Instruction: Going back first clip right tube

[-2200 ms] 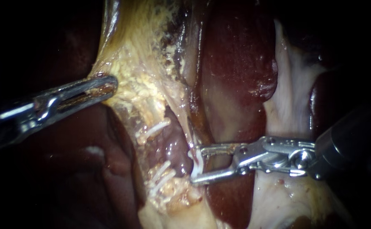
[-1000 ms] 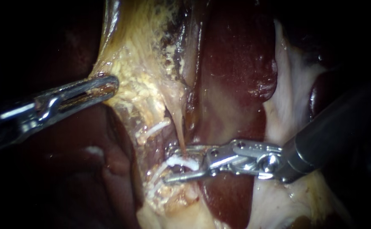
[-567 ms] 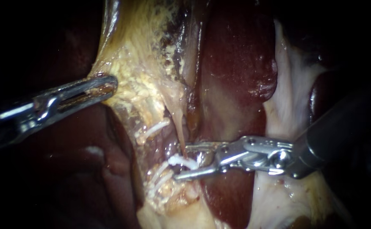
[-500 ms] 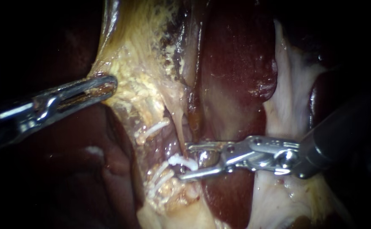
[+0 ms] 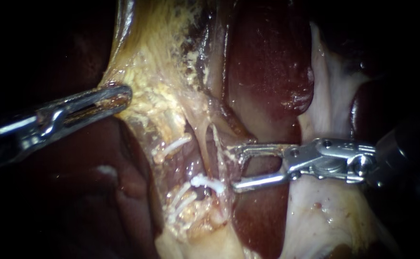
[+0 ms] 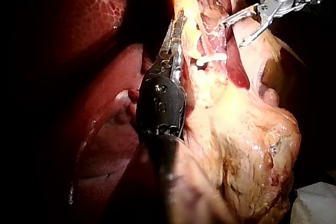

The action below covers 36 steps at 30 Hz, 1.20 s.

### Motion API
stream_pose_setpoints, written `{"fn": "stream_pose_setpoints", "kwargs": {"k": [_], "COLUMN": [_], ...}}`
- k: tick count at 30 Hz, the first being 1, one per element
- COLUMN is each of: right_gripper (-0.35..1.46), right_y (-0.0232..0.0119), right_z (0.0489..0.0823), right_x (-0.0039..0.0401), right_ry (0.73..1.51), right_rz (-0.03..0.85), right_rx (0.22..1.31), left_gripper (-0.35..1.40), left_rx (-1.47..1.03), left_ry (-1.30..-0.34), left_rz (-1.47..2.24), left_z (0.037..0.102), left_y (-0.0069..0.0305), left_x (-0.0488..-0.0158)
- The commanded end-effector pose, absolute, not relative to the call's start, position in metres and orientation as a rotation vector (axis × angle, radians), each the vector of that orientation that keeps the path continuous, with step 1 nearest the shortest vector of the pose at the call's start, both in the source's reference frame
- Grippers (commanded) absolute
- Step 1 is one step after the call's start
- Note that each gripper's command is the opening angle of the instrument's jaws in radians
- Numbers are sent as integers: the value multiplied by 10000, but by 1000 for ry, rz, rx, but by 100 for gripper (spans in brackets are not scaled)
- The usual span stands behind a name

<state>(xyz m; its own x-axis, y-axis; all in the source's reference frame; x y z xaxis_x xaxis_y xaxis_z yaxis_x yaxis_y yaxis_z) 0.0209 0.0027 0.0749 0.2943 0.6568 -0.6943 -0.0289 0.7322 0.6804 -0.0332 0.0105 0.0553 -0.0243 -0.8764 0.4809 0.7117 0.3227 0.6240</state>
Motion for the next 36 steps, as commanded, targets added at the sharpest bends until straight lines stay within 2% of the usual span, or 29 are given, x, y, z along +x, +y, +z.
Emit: {"fn": "stream_pose_setpoints", "kwargs": {"k": [1, 5, 9, 14, 18, 27, 36], "right_gripper": [60, 60, 60, 60, 60, 60, 60], "right_y": [30, 42, 55, 64, 65, 66, 64], "right_z": [746, 721, 687, 659, 651, 656, 657], "right_x": [206, 198, 190, 185, 183, 178, 177], "right_ry": [1204, 1258, 1317, 1362, 1367, 1367, 1367], "right_rz": [485, 406, 290, 210, 184, 182, 181], "right_rx": [614, 558, 471, 399, 376, 375, 375], "left_gripper": [-35, -35, -35, -35, -35, -35, -35], "left_rx": [215, 215, 215, 215, 214, 209, 226], "left_ry": [-955, -955, -955, -955, -955, -948, -912], "left_rz": [-1283, -1283, -1283, -1283, -1283, -1277, -1246], "left_z": [553, 553, 553, 553, 554, 576, 622], "left_y": [104, 104, 104, 104, 104, 98, 90], "left_x": [-332, -333, -333, -333, -334, -341, -375]}}
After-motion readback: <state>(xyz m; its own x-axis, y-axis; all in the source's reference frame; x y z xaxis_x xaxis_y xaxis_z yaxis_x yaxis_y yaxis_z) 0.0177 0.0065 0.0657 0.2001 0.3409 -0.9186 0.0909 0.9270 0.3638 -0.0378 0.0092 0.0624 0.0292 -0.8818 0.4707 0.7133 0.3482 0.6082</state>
